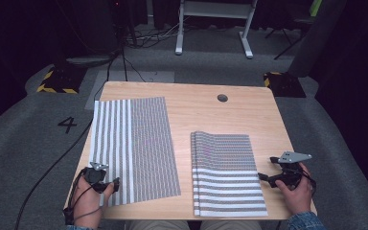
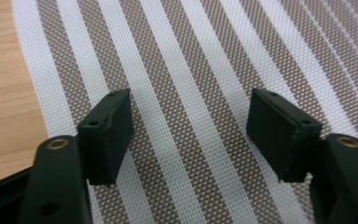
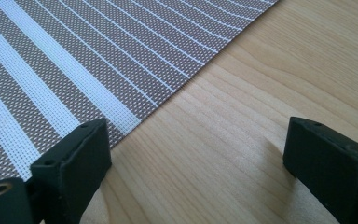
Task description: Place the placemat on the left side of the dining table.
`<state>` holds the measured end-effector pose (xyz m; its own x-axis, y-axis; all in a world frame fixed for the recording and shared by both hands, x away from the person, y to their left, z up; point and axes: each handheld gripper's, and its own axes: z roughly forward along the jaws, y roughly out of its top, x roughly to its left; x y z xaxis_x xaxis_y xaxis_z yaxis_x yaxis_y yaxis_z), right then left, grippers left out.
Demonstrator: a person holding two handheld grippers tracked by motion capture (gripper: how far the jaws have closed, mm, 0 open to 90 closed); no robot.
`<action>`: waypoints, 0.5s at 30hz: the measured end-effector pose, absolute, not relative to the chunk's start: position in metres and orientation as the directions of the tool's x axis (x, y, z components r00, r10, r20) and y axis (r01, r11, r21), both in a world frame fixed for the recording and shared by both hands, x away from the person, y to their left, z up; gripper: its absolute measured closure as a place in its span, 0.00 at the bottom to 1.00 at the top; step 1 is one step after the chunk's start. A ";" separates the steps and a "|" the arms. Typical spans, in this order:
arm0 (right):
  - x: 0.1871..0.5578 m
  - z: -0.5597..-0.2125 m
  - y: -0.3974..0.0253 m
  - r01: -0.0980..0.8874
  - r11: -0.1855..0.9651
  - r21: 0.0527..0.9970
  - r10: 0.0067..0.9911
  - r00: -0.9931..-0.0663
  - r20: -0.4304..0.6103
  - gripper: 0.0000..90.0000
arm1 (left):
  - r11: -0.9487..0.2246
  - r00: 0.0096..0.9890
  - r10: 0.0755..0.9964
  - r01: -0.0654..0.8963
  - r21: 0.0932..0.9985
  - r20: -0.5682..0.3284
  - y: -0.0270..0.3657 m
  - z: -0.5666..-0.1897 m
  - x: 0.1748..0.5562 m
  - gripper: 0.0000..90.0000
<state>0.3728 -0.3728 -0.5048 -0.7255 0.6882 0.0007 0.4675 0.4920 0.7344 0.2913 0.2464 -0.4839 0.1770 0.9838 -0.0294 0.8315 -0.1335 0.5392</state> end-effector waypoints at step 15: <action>0.373 -0.505 -0.373 0.467 0.492 0.735 0.688 -0.725 0.000 0.08 | -0.189 0.266 0.963 0.779 0.598 -0.043 0.269 -0.489 0.331 0.35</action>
